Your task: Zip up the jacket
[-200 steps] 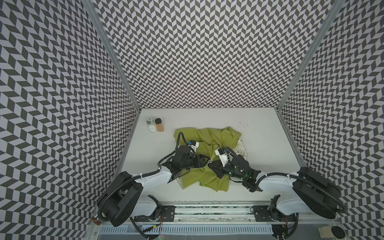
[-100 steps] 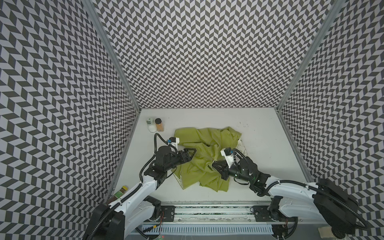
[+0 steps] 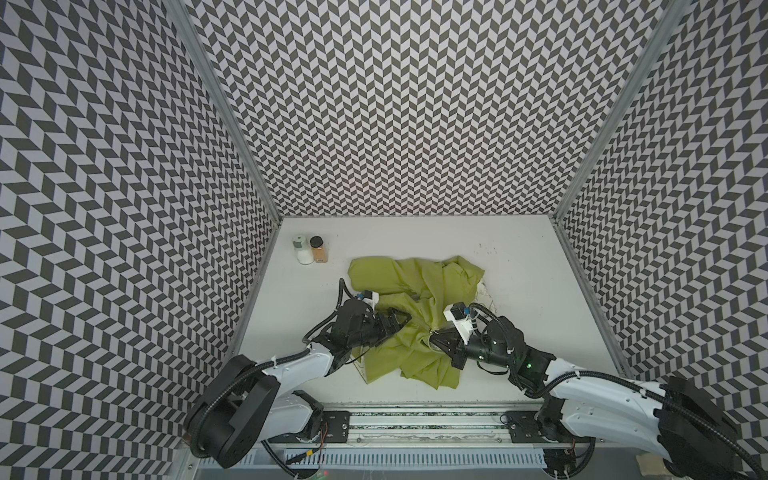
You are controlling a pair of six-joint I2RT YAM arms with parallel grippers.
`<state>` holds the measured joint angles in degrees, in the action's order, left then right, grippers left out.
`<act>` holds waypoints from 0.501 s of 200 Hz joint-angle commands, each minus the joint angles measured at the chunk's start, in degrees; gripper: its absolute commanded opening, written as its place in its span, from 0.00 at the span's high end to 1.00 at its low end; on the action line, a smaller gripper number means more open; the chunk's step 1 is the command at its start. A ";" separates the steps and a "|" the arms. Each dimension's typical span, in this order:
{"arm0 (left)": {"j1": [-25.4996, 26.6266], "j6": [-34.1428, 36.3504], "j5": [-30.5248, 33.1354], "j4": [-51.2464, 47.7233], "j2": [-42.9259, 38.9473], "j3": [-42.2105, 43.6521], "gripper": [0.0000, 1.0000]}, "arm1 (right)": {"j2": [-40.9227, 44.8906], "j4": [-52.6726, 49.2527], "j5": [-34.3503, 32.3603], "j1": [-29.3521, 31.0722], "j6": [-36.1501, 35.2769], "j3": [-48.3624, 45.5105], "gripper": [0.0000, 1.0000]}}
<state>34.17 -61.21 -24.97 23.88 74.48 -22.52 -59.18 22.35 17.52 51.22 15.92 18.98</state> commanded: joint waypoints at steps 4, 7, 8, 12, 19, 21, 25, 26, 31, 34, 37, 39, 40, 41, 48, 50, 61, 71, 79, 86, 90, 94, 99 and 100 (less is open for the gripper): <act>3.38 -3.54 0.42 9.88 4.64 -3.04 0.29 | 1.88 0.42 -0.32 0.28 -0.26 0.05 1.00; 3.57 -3.80 0.25 10.93 5.13 -3.01 0.35 | 1.87 0.68 -0.22 0.28 -0.03 0.01 1.00; 3.59 -3.95 0.17 11.19 5.27 -3.03 0.36 | 1.87 0.72 -0.25 0.28 0.02 0.00 1.00; 3.63 -4.20 -0.25 12.30 5.74 -3.13 0.45 | 1.87 0.76 -0.14 0.28 0.20 0.07 1.00; 3.43 -4.53 -0.72 13.22 6.19 -3.49 0.62 | 1.74 -0.03 -0.03 0.22 0.25 0.39 1.00; 3.24 -4.53 -0.81 13.23 6.20 -3.64 0.67 | 1.71 -0.38 -0.14 0.27 0.25 0.54 1.00; 2.90 -4.45 -0.86 12.97 6.14 -3.95 0.76 | 1.63 -1.20 -0.46 0.28 0.25 0.84 1.00; 2.82 -4.41 -0.87 12.87 6.09 -4.03 0.77 | 1.58 -1.40 -0.59 0.23 0.29 0.90 1.00; 2.23 -3.98 -0.87 12.05 5.55 -4.56 0.85 | 1.52 -2.44 -1.22 0.27 0.57 1.11 1.00; 1.75 -3.65 -0.98 11.34 5.19 -4.92 0.90 | 1.48 -2.90 -1.63 0.24 0.74 1.22 1.00; 1.19 -3.31 -1.00 10.58 4.69 -5.29 0.95 | 1.44 -3.40 -2.10 0.24 0.96 1.31 1.00; 0.81 -3.08 -1.10 10.03 4.31 -5.46 0.99 | 1.43 -3.66 -2.32 0.27 1.26 1.32 1.00; 0.55 -2.93 -1.16 9.77 4.07 -5.62 1.00 | 1.43 -3.78 -2.49 0.28 1.33 1.27 1.00; 0.33 -2.81 -1.23 9.38 3.86 -5.70 1.00 | 1.48 -3.83 -2.67 0.28 1.40 1.25 1.00; -1.54 -1.82 -1.48 6.85 1.98 -6.44 1.00 | 1.52 -4.34 -3.88 0.26 2.43 1.00 1.00; -2.11 -1.57 -1.53 5.93 1.43 -6.56 1.00 | 1.52 -4.36 -4.20 0.23 2.86 0.93 1.00; -5.76 -0.15 -1.73 2.08 -2.73 -6.90 1.00 | 1.54 -2.87 -4.52 0.16 4.29 -0.23 1.00; -9.41 0.68 -1.73 -1.46 -7.14 -6.73 1.00 | 1.28 -2.02 -4.75 0.19 5.11 -0.91 1.00; -12.40 1.47 -1.57 -4.35 -10.99 -6.45 1.00 | 0.88 -1.79 -5.04 0.13 5.57 -1.20 1.00; -14.88 2.25 -1.18 -6.83 -14.16 -6.01 1.00 | 0.38 -1.78 -5.48 0.06 6.01 -1.27 1.00; -16.09 2.49 -0.81 -8.25 -16.07 -5.68 1.00 | -0.03 -1.74 -5.69 0.01 6.38 -1.31 1.00; -17.11 2.58 -0.42 -9.43 -17.81 -5.18 1.00 | -0.49 -1.63 -5.82 -0.14 6.59 -1.32 1.00; -18.17 2.60 0.04 -10.39 -20.03 -4.42 1.00 | -1.15 -1.34 -5.75 -0.31 6.90 -1.39 1.00; -18.44 2.55 0.12 -10.50 -20.40 -4.26 1.00 | -1.31 -1.25 -5.66 -0.32 6.96 -1.40 1.00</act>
<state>21.98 -61.10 -28.80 20.05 62.89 -27.35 -58.67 20.64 12.51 51.07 20.21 18.72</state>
